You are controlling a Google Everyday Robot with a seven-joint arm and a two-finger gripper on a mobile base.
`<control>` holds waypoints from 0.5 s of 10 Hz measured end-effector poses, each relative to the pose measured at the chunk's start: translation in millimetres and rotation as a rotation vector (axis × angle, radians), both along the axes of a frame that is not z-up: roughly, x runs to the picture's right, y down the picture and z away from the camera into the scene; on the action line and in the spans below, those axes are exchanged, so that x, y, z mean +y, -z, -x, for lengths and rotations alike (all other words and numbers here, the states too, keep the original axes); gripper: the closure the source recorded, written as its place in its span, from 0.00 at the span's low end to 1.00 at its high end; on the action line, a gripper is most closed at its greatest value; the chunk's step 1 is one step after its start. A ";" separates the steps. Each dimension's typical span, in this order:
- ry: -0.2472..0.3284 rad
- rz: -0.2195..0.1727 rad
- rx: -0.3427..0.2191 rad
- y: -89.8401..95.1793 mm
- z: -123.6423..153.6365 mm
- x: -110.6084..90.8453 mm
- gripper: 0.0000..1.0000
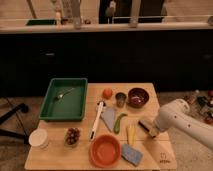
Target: Wipe tray with eraser
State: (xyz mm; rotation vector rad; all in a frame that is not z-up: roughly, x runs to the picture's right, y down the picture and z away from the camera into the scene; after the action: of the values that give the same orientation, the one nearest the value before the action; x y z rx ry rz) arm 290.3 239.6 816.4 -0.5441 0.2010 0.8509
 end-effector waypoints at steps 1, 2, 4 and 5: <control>0.005 -0.010 0.001 1.0 -3.4 -0.7 1.00; 0.015 -0.021 0.005 2.3 -6.4 -2.5 1.00; 0.033 -0.036 -0.001 3.6 -9.1 -4.9 1.00; 0.061 -0.050 -0.023 4.3 -10.3 -7.3 1.00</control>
State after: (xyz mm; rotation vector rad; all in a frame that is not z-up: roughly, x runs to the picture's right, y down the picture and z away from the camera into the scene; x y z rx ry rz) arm 300.7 232.3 812.1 -0.4982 0.1738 0.7876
